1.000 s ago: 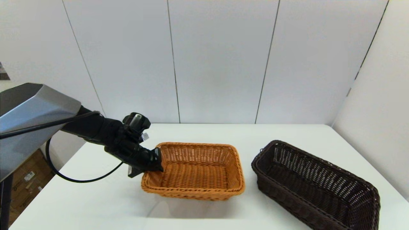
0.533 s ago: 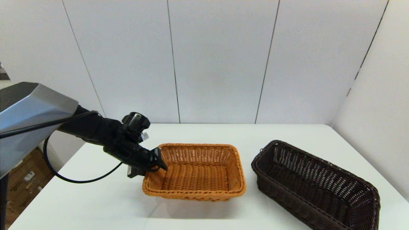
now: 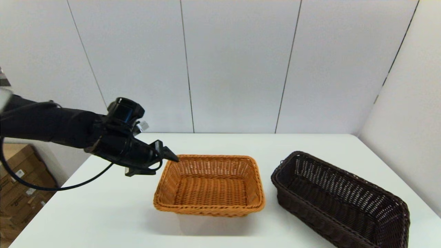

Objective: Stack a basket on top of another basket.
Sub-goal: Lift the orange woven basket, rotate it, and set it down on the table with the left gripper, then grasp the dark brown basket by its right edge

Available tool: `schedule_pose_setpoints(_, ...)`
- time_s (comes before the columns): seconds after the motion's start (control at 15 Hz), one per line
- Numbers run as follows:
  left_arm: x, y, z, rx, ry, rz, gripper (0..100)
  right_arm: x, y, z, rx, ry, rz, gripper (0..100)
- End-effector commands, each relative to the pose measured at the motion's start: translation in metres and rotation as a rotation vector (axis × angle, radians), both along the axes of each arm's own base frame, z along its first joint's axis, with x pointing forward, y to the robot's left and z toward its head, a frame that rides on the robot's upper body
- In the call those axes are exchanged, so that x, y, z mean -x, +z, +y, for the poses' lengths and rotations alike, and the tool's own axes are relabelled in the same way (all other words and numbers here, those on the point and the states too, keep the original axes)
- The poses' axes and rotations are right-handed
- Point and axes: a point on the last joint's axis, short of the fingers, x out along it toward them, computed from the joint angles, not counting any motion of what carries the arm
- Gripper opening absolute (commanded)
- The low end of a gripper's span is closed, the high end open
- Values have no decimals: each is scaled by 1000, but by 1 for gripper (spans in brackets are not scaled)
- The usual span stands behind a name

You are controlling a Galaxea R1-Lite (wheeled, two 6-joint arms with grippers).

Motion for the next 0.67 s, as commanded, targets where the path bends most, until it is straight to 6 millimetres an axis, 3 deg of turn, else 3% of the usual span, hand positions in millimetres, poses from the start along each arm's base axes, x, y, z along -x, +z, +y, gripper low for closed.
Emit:
schedule_pose_setpoints(0.07,97,72,26,-90,-50,-307,100,0,0,0,0,1,1,100)
schedule_pose_setpoints(0.47,233,74,65,-262,-71,-444,100,0,0,0,0,0,3,100)
schedule_pose_setpoints(0.67,281,69,78,-271,-42,-544,100,0,0,0,0,0,3,100)
